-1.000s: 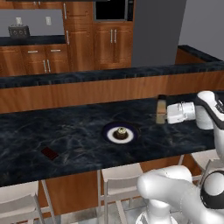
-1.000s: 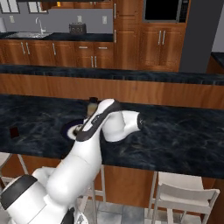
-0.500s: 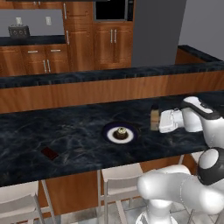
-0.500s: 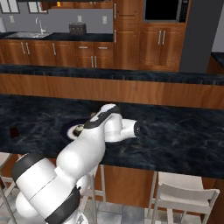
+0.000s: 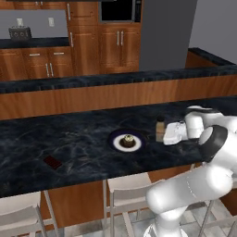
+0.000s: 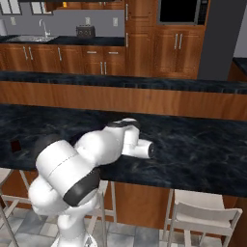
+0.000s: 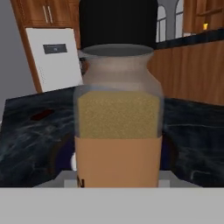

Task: Take the cinnamon bottle from the cabinet and place it on the dining table, next to the plate with the cupcake. Then take the chocolate from the dining counter and place it on the cupcake plate.

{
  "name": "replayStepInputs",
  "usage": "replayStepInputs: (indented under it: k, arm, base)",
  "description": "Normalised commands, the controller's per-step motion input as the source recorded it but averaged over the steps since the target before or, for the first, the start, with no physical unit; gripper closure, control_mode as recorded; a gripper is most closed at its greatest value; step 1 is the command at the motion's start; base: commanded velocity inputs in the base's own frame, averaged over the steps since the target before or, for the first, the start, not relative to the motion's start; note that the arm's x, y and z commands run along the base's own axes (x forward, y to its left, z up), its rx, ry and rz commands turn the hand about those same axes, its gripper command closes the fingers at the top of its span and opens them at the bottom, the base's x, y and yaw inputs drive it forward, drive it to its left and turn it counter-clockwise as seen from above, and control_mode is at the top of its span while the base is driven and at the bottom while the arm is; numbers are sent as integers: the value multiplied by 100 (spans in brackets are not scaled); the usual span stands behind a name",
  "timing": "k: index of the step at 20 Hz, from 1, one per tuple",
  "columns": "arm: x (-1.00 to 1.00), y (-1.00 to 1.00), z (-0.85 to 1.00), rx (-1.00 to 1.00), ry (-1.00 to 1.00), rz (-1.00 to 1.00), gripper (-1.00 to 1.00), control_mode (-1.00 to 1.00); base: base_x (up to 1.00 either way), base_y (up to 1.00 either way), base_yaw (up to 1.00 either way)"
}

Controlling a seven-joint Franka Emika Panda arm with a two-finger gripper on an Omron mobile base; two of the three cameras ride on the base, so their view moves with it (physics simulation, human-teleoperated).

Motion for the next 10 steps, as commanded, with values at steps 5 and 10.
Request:
replayStepInputs:
  k: [5,10]
  arm:
    - [36,-11,-46,3,0,3,100,-100]
    - [29,-19,-44,7,3,10,100,-100]
  base:
    - [0,0,0]
    - [0,0,0]
